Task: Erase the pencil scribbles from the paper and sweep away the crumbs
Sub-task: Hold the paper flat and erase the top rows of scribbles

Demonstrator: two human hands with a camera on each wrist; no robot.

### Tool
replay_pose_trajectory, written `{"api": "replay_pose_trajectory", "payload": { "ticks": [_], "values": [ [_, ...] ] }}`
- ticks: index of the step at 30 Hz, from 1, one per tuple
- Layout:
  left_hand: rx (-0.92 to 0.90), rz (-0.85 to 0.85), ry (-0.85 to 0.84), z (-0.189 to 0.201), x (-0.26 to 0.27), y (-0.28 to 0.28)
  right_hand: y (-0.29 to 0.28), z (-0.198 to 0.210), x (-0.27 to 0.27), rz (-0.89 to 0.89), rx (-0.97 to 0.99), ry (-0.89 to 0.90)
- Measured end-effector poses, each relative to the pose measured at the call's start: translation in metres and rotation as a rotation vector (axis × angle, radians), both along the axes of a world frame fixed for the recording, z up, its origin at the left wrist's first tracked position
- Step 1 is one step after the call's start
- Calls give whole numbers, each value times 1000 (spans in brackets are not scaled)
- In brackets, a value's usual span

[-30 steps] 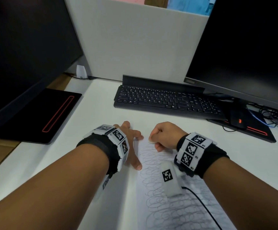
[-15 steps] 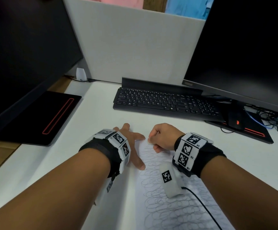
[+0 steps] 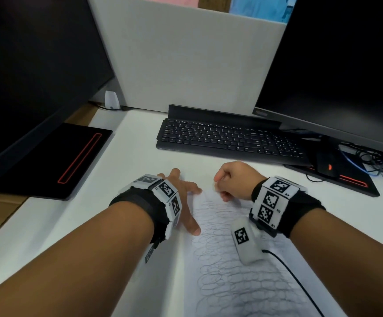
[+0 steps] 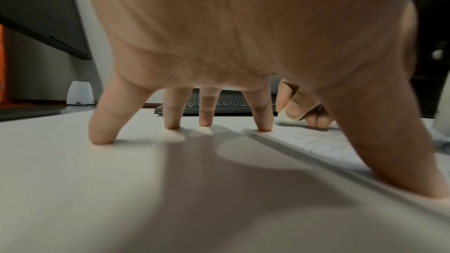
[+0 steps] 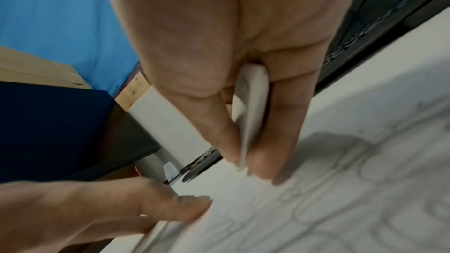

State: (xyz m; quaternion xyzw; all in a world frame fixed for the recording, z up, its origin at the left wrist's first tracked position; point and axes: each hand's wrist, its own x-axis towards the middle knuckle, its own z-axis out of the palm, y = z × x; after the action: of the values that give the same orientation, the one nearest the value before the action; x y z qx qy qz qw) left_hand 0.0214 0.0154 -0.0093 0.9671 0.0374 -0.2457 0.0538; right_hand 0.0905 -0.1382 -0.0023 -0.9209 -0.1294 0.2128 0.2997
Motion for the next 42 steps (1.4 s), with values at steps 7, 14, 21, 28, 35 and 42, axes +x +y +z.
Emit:
{"api": "replay_pose_trajectory", "payload": {
  "ticks": [7,14,21,28,35,42],
  "values": [
    [7,-50,9,0,1,1,3,-7,-11,33,47,70],
    [31,-85,43,1,4,1,3,-10,-21,92,2,56],
    [36,-51,60,-1,3,2,7,-9,-22,74,14,100],
    [25,-45,67,-4,4,4,9,-10,-20,39,42,125],
    [29,-45,72,-2,3,3,9,-11,-19,-9,53,139],
    [27,-41,69,-3,3,4,3,-11,-14,-4,59,92]
  ]
}}
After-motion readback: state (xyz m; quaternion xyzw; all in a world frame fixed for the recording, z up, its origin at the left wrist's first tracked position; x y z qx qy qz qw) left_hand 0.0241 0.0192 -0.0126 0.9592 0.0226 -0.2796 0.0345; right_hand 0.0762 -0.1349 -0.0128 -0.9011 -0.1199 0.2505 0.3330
